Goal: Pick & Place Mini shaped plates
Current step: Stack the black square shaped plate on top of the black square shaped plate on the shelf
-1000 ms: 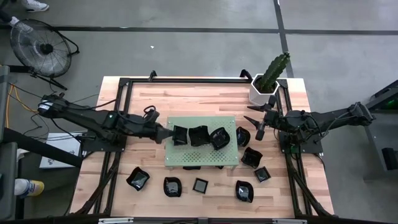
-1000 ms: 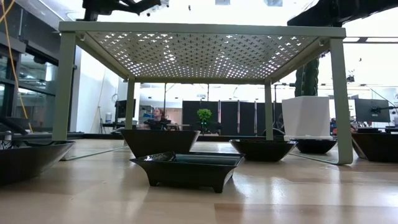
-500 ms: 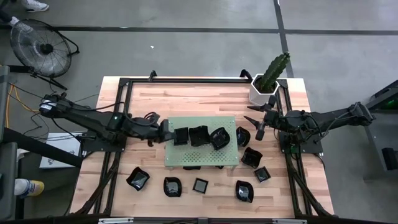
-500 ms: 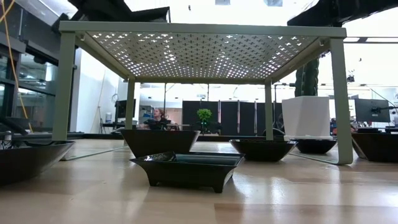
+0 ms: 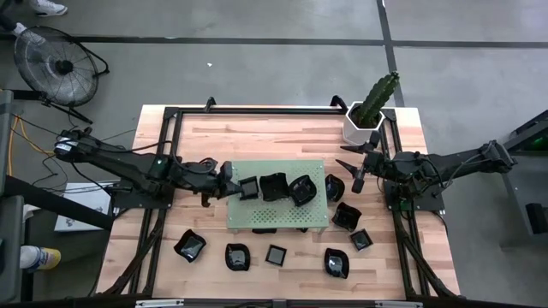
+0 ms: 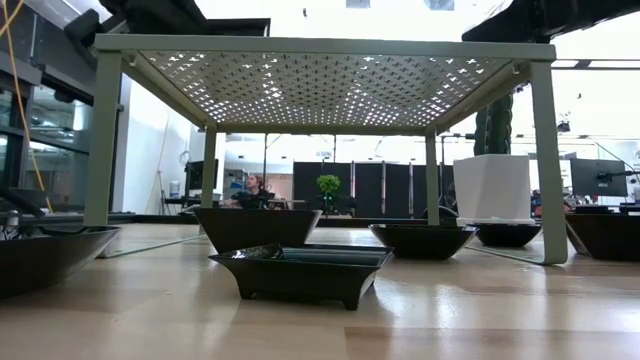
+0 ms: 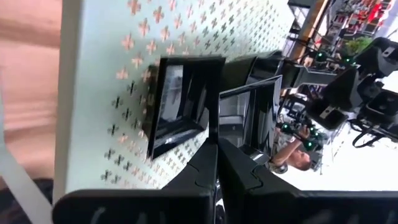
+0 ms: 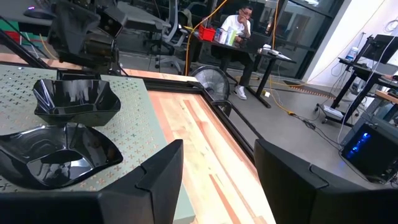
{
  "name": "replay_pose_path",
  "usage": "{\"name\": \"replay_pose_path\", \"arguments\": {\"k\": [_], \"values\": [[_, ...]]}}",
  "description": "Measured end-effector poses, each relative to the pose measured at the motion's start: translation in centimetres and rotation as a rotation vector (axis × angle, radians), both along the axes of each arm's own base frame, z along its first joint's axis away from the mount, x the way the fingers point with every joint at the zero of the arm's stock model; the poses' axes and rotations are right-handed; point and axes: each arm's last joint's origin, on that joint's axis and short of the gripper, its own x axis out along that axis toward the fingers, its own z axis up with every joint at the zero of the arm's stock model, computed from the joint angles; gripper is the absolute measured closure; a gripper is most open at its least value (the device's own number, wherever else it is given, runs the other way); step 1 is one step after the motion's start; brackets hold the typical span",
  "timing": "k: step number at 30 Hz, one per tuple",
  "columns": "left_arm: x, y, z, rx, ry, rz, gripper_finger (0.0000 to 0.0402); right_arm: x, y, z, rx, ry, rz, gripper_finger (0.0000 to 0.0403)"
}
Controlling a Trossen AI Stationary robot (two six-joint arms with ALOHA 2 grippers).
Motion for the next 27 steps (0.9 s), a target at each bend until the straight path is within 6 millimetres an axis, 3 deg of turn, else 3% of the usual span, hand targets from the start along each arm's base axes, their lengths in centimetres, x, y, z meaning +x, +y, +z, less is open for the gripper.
{"name": "replay_pose_path", "arguments": {"k": [27], "values": [[-0.2,-0.1,-1.0,0.04,0.104,-0.062,0.0401,0.0,0.0,0.0,0.0,0.0,0.0,0.021]]}}
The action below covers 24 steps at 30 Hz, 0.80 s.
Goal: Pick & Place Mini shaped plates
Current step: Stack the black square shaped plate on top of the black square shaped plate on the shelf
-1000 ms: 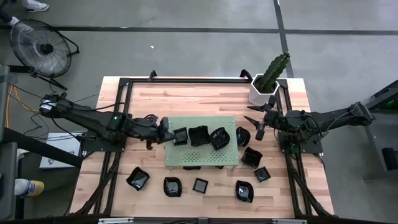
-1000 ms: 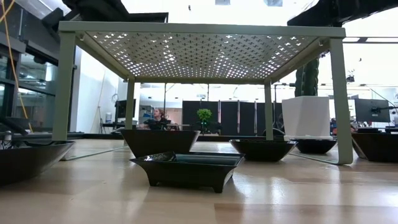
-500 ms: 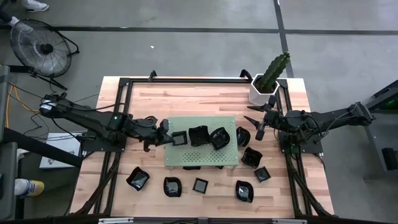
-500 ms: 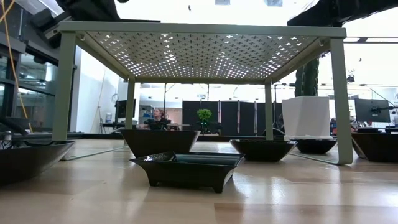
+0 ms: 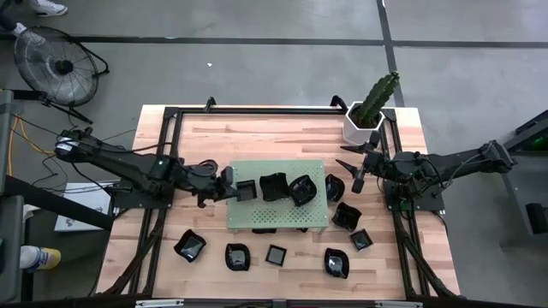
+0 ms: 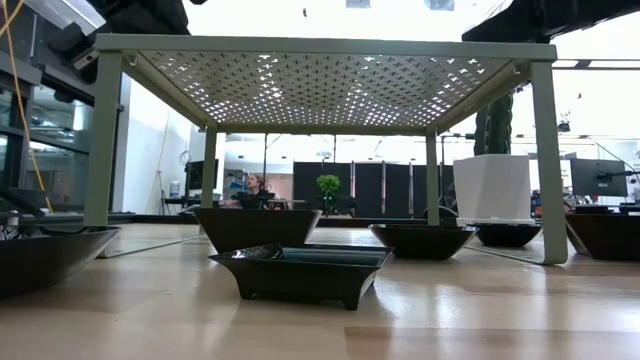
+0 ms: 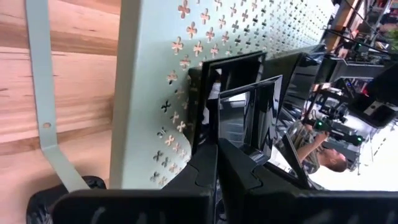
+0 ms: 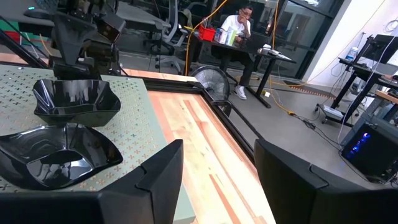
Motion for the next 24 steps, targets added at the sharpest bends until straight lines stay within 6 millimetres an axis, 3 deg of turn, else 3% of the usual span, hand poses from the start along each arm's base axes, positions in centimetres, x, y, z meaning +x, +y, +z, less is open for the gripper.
{"name": "replay_pose_path", "arguments": {"k": [11,24], "values": [[0.02,0.08,0.0,0.042,-0.004,0.004,0.0397,0.0,0.0,0.0,0.0,0.0,0.0,0.021],[0.39,0.16,-0.14,0.098,-0.012,0.031,0.0317,0.0,0.0,-0.01,0.0,0.001,0.0,0.021]]}}
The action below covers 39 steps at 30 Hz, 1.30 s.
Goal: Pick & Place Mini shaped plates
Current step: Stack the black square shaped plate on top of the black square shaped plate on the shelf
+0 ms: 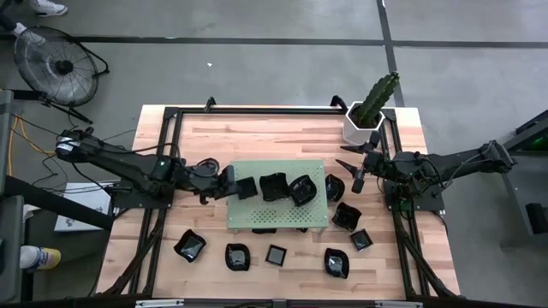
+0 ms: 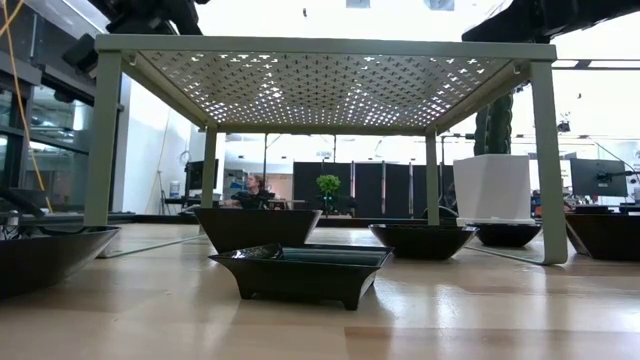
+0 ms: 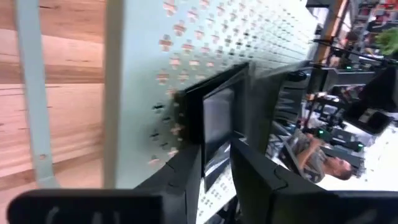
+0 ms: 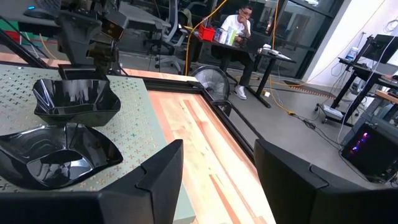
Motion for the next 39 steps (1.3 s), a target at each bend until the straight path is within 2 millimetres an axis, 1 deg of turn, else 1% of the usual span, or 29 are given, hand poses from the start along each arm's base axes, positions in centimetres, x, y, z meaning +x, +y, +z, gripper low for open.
{"name": "replay_pose_path", "arguments": {"k": [22,28,39], "values": [[0.09,-0.02,0.2,0.003,-0.022,0.0,0.0314,0.0,0.0,0.0,0.0,0.0,0.0,0.021],[-0.05,-0.01,0.01,-0.012,0.0,0.004,0.0314,0.0,0.0,0.01,0.0,0.0,0.0,0.021],[-0.76,0.12,0.36,-0.026,0.003,-0.004,0.0314,0.0,0.0,0.0,0.0,0.0,0.0,0.021]]}}
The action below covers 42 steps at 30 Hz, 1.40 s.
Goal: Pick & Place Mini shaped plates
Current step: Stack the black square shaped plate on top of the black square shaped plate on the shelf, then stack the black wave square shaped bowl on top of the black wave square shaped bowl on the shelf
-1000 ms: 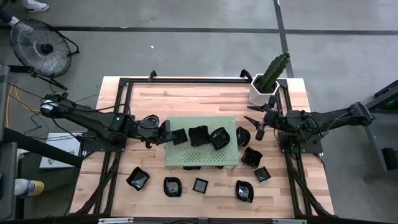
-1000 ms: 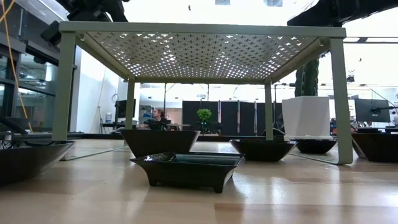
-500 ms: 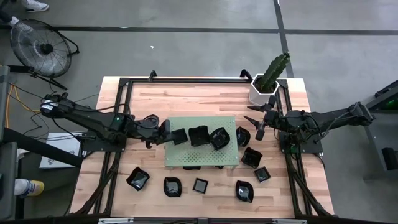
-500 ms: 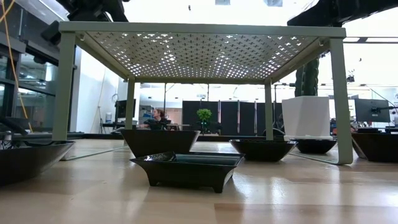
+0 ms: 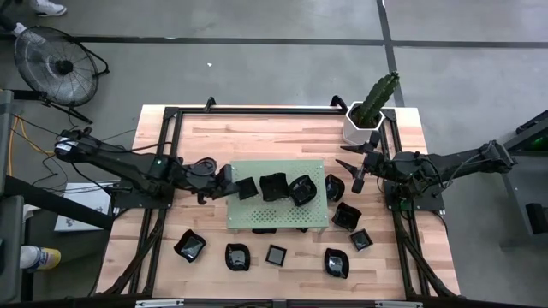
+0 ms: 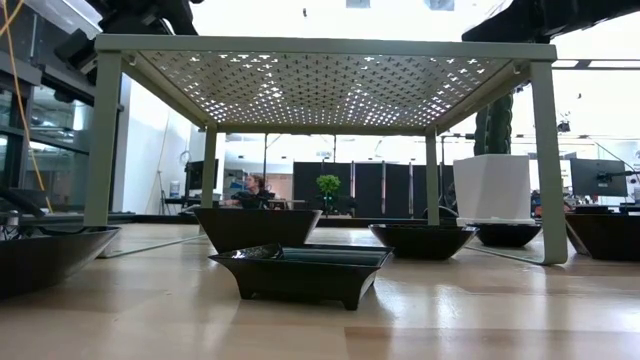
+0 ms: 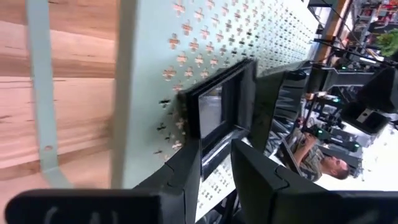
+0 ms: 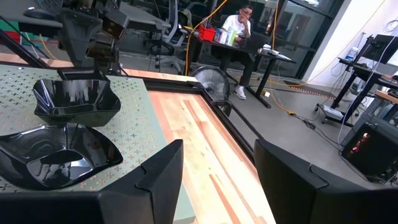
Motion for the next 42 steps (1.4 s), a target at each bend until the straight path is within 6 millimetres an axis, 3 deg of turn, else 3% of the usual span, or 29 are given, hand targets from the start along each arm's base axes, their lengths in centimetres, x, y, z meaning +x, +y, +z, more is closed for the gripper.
{"name": "replay_pose_path", "arguments": {"k": [9,18,37,42], "values": [[-0.8,0.1,0.2,-0.007,0.013,-0.009,0.0314,0.0,0.0,0.0,0.0,-0.001,0.0,0.021],[-2.6,-1.1,0.8,0.003,0.007,-0.089,0.0314,0.0,0.0,0.0,0.0,-0.001,0.0,0.021],[-5.2,-4.5,-0.7,-0.019,0.225,-0.422,0.0314,0.0,0.0,0.0,0.0,0.0,-0.001,0.021],[-5.8,-4.7,-1.9,-0.046,0.41,-0.521,0.0314,0.0,0.0,0.0,0.0,0.0,-0.001,0.021]]}}
